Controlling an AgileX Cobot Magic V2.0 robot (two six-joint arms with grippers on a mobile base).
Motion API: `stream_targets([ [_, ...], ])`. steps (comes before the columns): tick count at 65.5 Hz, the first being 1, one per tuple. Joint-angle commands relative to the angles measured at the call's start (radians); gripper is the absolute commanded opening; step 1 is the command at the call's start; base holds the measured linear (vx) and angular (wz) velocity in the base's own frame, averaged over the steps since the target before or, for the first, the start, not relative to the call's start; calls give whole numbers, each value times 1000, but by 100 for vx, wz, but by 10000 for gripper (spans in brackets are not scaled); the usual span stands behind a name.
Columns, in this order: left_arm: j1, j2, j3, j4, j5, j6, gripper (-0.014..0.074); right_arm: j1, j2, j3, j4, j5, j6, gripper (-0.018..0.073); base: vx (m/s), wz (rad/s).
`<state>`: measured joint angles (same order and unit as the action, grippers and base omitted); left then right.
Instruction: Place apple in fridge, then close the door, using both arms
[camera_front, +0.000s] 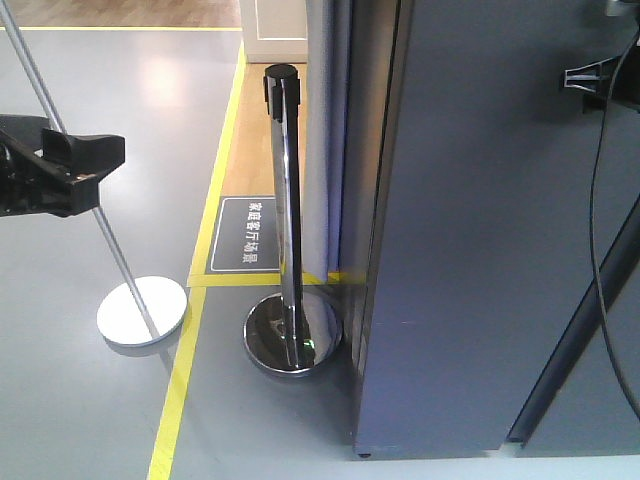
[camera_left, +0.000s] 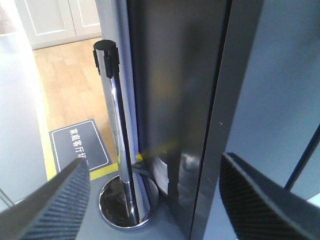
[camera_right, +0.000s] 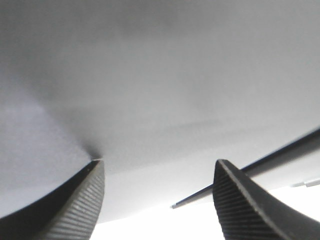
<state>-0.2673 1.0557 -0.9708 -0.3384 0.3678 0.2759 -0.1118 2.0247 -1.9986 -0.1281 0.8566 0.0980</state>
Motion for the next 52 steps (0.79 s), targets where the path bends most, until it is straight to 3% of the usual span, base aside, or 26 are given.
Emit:
stream_targets([
  [1, 2, -13, -23, -20, -64, -2, 513, 22, 10, -47, 158, -416, -28, 474, 0, -1],
  [41, 2, -13, -23, -20, -64, -2, 513, 26, -184, -43, 255, -96, -132, 474, 0, 0],
  [52, 2, -13, -23, -20, -64, -2, 513, 26, -334, 104, 262, -148, -163, 474, 0, 0],
])
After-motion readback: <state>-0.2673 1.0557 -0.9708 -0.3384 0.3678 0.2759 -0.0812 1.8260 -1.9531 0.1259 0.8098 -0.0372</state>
